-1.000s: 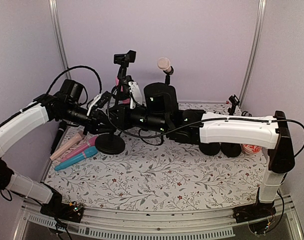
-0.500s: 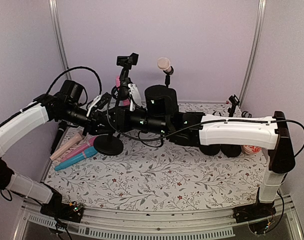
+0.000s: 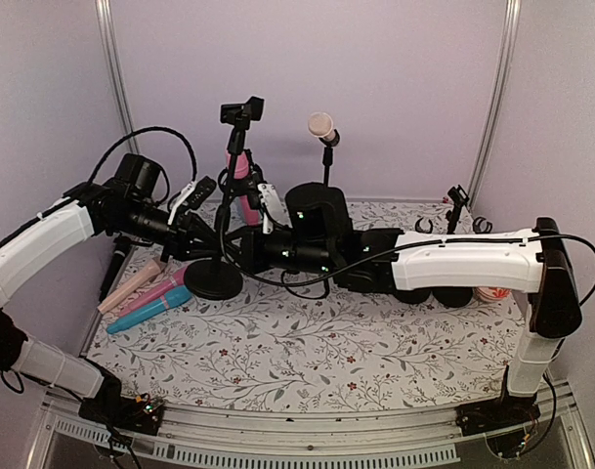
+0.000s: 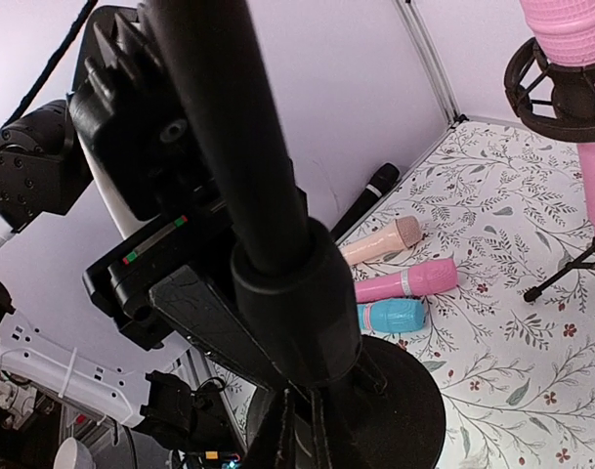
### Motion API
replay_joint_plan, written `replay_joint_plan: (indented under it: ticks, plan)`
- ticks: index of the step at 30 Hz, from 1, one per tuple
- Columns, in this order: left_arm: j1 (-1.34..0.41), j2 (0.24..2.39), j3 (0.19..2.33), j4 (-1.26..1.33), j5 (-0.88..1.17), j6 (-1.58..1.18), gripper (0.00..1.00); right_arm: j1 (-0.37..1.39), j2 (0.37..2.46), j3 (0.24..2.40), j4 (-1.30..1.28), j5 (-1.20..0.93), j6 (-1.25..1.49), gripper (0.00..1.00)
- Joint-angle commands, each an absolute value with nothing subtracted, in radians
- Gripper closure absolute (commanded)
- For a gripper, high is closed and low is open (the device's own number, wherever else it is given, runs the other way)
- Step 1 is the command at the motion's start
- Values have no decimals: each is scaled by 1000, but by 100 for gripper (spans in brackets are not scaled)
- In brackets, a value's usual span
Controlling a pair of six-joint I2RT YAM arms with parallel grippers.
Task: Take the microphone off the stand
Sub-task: Unscrew the knob on the stand of the microphone stand.
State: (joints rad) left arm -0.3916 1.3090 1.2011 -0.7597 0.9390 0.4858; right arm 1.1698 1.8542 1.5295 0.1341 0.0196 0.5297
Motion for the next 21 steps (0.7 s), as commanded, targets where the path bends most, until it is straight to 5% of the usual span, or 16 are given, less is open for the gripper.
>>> replay_joint_plan:
  ticks: [1, 4, 12, 21]
  plan:
    - [-397, 1279, 1235, -735, 1044, 503, 100, 1144, 1843, 1542, 149, 84, 520, 80]
    - [-397, 1279, 1235, -735, 1046, 503, 100, 1144, 1854, 1574, 149, 85, 505, 63]
    - [-396, 1272, 1227, -736, 1050, 507, 100, 1129, 1884, 1614, 174, 75, 500, 72]
    - [-394, 1272, 1226, -736, 1049, 511, 100, 1129, 1830, 1549, 283, -54, 429, 69]
